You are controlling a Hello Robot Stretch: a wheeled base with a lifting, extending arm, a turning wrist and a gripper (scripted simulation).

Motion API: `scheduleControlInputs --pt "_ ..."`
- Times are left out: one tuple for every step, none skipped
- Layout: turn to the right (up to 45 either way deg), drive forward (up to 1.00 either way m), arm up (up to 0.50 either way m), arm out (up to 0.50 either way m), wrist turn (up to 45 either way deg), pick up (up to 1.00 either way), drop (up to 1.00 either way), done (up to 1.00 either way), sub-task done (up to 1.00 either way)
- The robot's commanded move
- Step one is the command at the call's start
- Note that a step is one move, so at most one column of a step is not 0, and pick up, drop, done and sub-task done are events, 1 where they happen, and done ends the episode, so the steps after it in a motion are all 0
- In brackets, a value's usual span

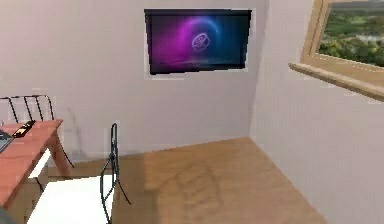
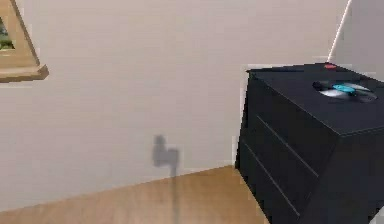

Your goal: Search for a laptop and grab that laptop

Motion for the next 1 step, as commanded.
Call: scheduleControlInputs --pt "0.0 0.65 0.00 0.00 0.0 0.00 0.00 0.00 0.00"
